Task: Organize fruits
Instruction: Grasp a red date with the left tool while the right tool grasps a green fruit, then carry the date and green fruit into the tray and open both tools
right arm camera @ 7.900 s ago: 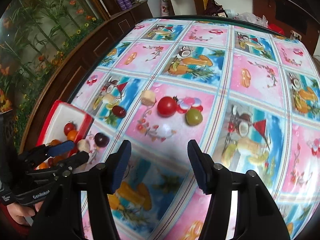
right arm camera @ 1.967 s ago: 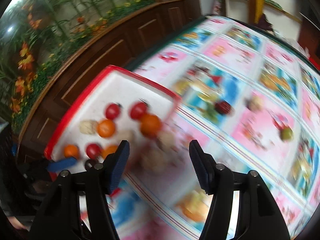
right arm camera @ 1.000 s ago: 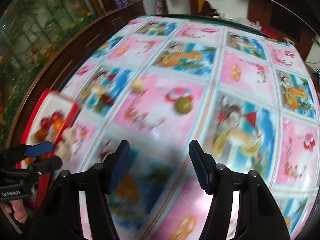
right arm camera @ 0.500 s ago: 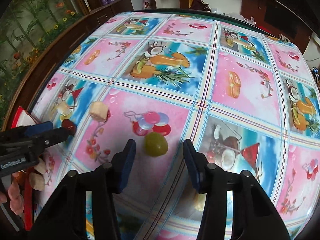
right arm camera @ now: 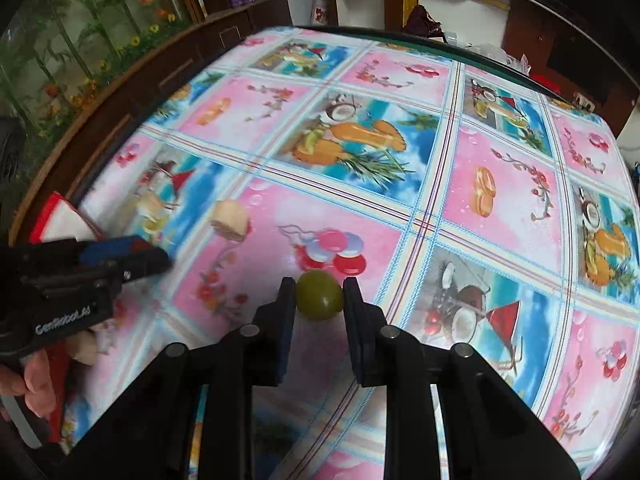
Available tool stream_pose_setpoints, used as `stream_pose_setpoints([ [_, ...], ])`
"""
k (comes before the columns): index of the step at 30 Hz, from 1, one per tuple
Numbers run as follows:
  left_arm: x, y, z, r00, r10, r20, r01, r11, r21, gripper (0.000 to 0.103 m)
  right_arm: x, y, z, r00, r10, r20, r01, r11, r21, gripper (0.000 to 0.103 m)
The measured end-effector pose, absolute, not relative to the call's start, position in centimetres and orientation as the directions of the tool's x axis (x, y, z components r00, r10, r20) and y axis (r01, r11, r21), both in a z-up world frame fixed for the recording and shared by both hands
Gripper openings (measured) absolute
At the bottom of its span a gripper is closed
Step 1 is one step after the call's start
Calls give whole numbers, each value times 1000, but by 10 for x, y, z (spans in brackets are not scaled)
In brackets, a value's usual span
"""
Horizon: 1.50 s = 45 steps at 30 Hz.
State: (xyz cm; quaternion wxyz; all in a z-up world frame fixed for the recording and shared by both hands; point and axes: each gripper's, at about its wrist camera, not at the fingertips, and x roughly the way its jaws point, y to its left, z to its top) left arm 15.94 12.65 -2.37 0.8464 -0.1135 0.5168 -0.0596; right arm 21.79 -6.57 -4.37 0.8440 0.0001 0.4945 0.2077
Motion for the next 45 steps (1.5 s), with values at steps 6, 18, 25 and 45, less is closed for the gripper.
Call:
stream_pose_setpoints([
  [6, 113, 146, -9, 482, -263, -836, -47, 945, -324, 31, 194, -63, -26, 420, 407, -811, -369, 893, 258, 26],
  [18, 47, 172, -24, 428, -236, -872, -122, 942, -314, 31, 128, -22, -32, 332, 470, -818, -441, 844, 306, 26],
  [25, 31, 187, -16, 436, -201, -877, -127, 951, -281, 31, 112, 9, -32, 307, 489, -816, -488, 817, 306, 26],
  [45, -11, 275, -23, 454, -182, -872, -301, 890, -343, 32, 87, 98, -10, 240, 548, -802, -641, 709, 293, 26],
])
